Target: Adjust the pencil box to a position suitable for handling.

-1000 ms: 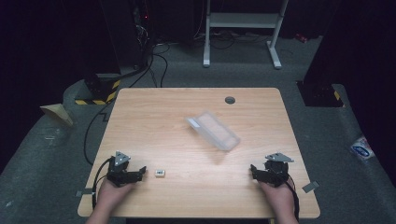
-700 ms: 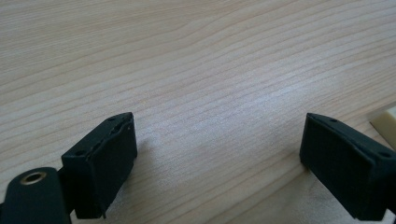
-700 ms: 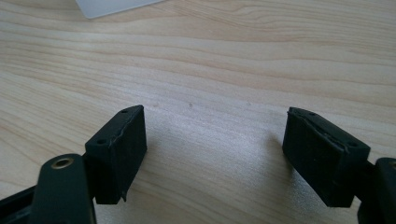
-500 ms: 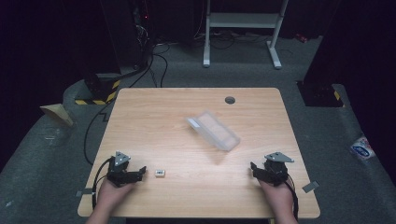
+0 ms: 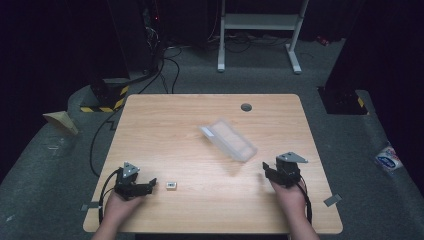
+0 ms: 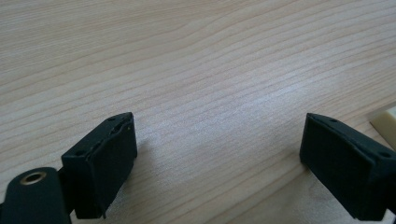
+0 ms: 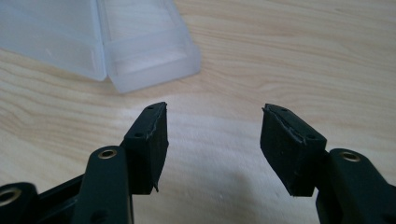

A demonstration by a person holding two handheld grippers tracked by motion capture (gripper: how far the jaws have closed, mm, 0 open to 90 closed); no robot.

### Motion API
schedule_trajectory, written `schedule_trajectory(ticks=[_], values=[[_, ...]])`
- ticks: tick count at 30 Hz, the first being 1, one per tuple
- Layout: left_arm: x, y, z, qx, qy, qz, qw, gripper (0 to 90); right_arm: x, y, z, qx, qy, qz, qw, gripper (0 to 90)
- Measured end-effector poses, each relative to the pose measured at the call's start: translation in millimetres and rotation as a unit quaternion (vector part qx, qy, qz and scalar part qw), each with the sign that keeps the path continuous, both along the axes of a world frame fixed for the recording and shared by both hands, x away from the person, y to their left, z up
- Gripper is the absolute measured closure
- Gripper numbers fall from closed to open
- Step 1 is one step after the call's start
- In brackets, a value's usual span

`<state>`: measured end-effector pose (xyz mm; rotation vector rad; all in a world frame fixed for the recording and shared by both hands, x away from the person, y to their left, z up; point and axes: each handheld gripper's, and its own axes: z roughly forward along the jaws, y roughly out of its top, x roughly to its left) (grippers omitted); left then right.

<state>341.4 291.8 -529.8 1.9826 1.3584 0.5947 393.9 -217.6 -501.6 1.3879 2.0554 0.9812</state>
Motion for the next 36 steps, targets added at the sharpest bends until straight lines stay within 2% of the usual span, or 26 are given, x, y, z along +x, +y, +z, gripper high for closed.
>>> schedule_trajectory(ticks=[11,16,19,21,27,31,33,36], values=[[0.0,0.0,0.0,0.0,0.0,0.0,1.0,11.3,39.6,29.0,15.8,-0.013,-0.017,0.016,0.9996,51.9],[0.0,-0.1,0.0,0.0,0.0,0.0,1.0,11.5,59.2,39.1,11.2,-0.017,-0.003,0.022,0.9996,60.8],[0.1,0.0,0.0,0.0,0.0,0.0,1.0,11.5,64.9,42.9,8.8,-0.017,0.003,0.026,0.9995,63.8],[0.1,0.2,0.1,0.001,-0.001,0.0,1.0,11.6,72.3,48.1,4.5,-0.026,0.004,0.028,0.9992,68.3],[0.0,0.0,0.1,0.0,-0.001,-0.001,1.0,11.9,77.9,50.6,-0.5,-0.03,0.008,0.017,0.9994,73.4],[0.0,0.0,0.1,0.0,-0.001,-0.001,1.0,11.9,81.2,49.9,-2.1,-0.036,0.005,0.019,0.9991,75.9],[0.0,0.0,0.1,0.001,-0.001,-0.001,1.0,11.9,82.0,48.5,-2.9,-0.028,0.01,0.019,0.9994,79.1],[0.0,0.0,0.1,0.001,-0.001,-0.001,1.0,12.0,80.6,49.0,-5.5,-0.029,0.016,0.027,0.9991,80.6]])
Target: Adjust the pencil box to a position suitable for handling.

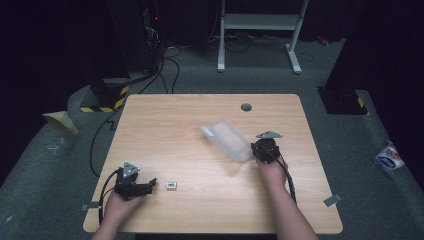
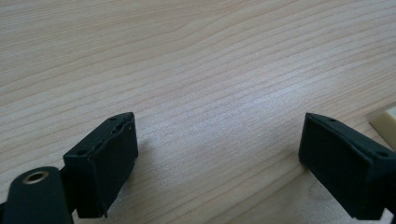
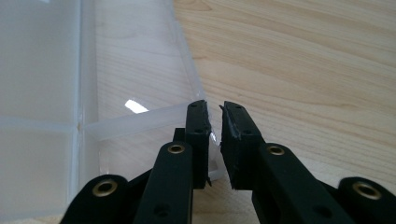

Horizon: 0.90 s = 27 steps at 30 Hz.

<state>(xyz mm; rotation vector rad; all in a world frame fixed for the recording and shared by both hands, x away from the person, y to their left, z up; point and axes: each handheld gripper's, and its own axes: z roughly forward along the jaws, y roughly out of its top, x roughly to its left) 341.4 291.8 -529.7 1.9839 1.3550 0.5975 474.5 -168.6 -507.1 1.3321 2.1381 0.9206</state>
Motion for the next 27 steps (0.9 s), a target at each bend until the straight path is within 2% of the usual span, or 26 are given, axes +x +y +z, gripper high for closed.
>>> schedule_trajectory(ticks=[6,13,18,27], values=[[-0.4,0.1,0.0,0.0,-0.001,0.0,1.0,12.4,-9.0,2.4,-5.6,0.005,0.007,0.003,1.0,81.1],[-0.4,0.1,0.0,0.0,0.0,0.0,1.0,12.5,-36.6,6.7,-7.0,0.019,0.001,0.018,0.9997,77.7],[-0.3,0.2,0.0,0.0,-0.001,0.0,1.0,12.5,-53.1,14.4,-5.0,0.026,-0.006,0.033,0.9991,75.7],[-0.3,0.2,0.0,0.0,0.0,0.0,1.0,12.5,-69.0,31.7,-5.9,0.043,-0.005,0.056,0.9975,72.2]])
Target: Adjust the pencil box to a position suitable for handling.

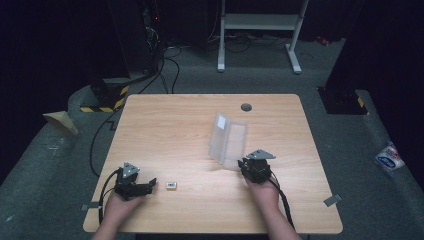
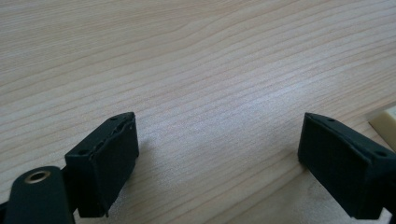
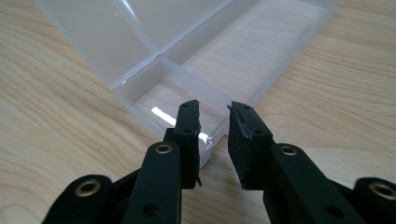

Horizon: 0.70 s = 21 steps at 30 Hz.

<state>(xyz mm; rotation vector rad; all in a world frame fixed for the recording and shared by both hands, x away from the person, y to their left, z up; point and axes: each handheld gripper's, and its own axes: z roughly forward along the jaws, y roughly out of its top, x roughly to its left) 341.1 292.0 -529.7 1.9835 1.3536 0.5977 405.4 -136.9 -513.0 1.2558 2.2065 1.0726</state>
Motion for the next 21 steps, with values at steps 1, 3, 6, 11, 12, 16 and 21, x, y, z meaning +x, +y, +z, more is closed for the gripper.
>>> schedule_trajectory(ticks=[1,3,6,11,12,16,21], values=[[0.0,0.0,0.0,0.0,0.0,0.0,1.0,12.5,-3.5,5.7,0.3,0.003,-0.003,0.009,1.0,71.3],[0.0,0.0,0.0,0.0,0.0,0.0,1.0,12.6,-6.4,10.3,1.1,0.006,-0.007,0.018,0.9998,70.3],[0.0,0.0,0.0,0.0,0.0,0.0,1.0,12.6,-10.4,15.3,4.5,0.011,-0.013,0.025,0.9995,69.9],[0.0,0.0,0.0,0.0,0.0,0.0,1.0,12.5,-9.4,14.6,8.5,0.013,-0.026,0.022,0.9993,69.8],[0.0,0.0,0.0,0.0,0.0,0.0,1.0,12.5,-7.3,12.9,9.3,0.015,-0.028,0.016,0.9994,70.6],[0.0,0.0,0.0,0.0,0.0,0.0,1.0,12.6,-2.1,11.8,8.3,0.013,-0.026,0.014,0.9995,72.4],[0.0,0.1,0.0,0.0,0.0,0.0,1.0,12.6,-1.0,23.6,9.9,0.019,-0.03,0.03,0.9989,73.0]])
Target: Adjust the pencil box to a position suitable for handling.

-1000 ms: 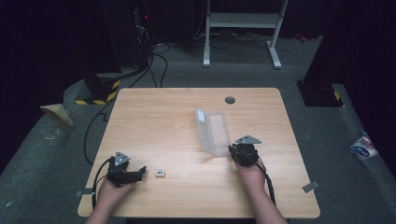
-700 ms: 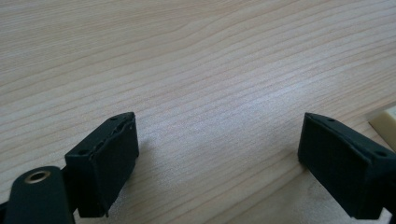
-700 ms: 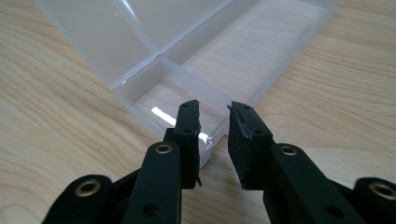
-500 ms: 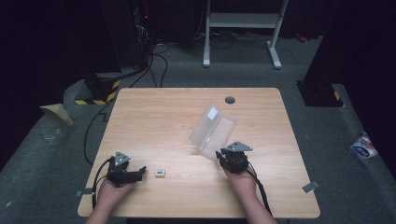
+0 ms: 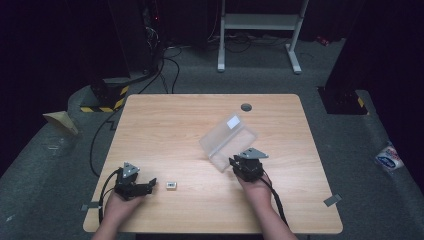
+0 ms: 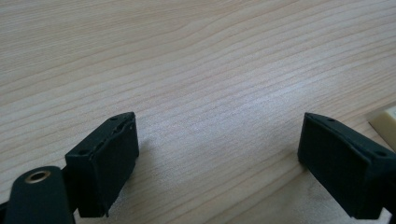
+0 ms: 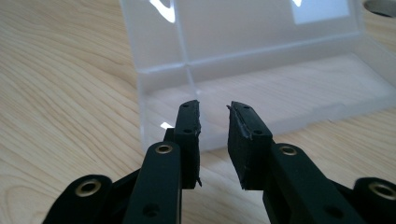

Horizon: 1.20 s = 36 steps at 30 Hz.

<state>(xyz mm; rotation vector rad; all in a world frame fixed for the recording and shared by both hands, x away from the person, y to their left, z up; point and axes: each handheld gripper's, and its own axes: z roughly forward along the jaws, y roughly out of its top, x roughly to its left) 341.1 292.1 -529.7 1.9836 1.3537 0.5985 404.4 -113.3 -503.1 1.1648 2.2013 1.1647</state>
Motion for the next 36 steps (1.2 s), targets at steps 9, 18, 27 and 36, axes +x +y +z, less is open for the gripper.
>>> schedule_trajectory(ticks=[9,18,27,36], values=[[0.0,0.0,0.0,0.0,0.0,0.0,1.0,12.9,19.1,27.5,-5.3,-0.034,0.01,0.006,0.9994,77.4],[0.0,0.4,0.2,0.001,0.0,-0.003,1.0,13.2,19.8,48.1,-9.5,-0.043,0.018,0.019,0.9987,80.1],[-0.1,0.7,0.3,0.002,0.0,-0.004,1.0,13.5,16.6,44.0,5.6,-0.024,-0.004,0.004,0.9997,72.6],[-0.6,0.6,0.4,0.001,0.001,-0.003,1.0,14.0,15.0,-46.0,-2.9,-0.067,0.006,-0.105,0.9922,68.0]])
